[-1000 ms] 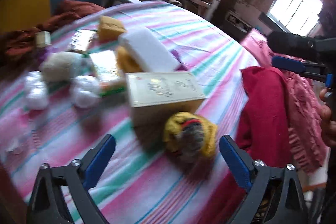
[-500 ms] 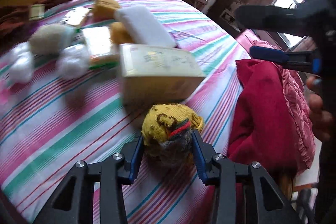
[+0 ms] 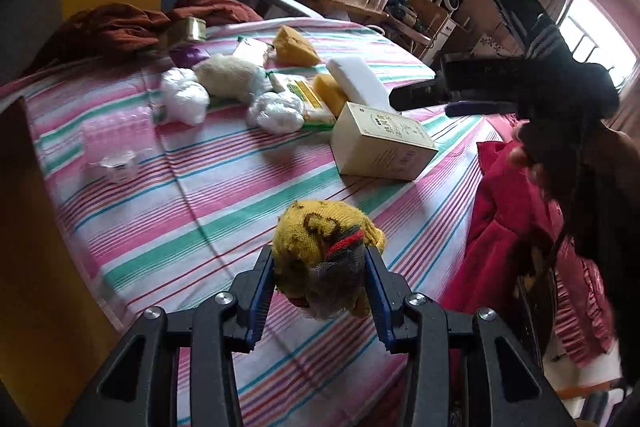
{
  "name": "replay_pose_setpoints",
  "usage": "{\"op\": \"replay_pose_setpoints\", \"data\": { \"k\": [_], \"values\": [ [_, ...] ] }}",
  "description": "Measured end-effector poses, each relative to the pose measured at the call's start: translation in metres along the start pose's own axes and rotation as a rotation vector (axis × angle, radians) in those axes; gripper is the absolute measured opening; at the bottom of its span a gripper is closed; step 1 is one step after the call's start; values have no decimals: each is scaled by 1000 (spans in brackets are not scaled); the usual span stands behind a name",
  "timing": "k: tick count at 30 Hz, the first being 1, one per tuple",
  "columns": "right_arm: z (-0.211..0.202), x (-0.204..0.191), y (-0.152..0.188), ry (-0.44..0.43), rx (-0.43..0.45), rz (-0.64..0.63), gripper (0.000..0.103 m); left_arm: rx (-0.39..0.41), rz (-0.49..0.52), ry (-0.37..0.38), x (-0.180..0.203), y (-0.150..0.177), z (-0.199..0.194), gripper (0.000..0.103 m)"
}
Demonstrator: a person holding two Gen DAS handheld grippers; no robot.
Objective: Organize objects
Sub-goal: 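Lift the glove with the left gripper while the right gripper grasps the cream box, then carry glove and cream box to the gold tray and release both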
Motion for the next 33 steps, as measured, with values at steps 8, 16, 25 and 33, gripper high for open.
{"op": "replay_pose_setpoints", "data": {
  "k": [8, 16, 25, 33],
  "values": [
    [43, -17, 5, 75, -89, -282, 102, 67, -4, -22, -4, -2, -33, 44],
    [47, -24, 12, 45, -121, -281, 65, 100, -22, -95, -15, 0, -57, 44],
    [19, -33, 23, -2, -61, -242, 53, 145, -68, -260, -36, 2, -91, 44],
    [-33, -69, 9, -107, 59, -170, 53, 220, -83, -425, -56, 4, -138, 44]
  ]
}}
Point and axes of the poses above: each gripper's, at about its wrist camera, not at the fingertips, and z roughly the way its jaws point, x to its right, y to its underside, the point moved 7 cm from there along z, roughly the way its jaws point, and after that the axes turned 12 degrees about y, right-handed, at the moved point
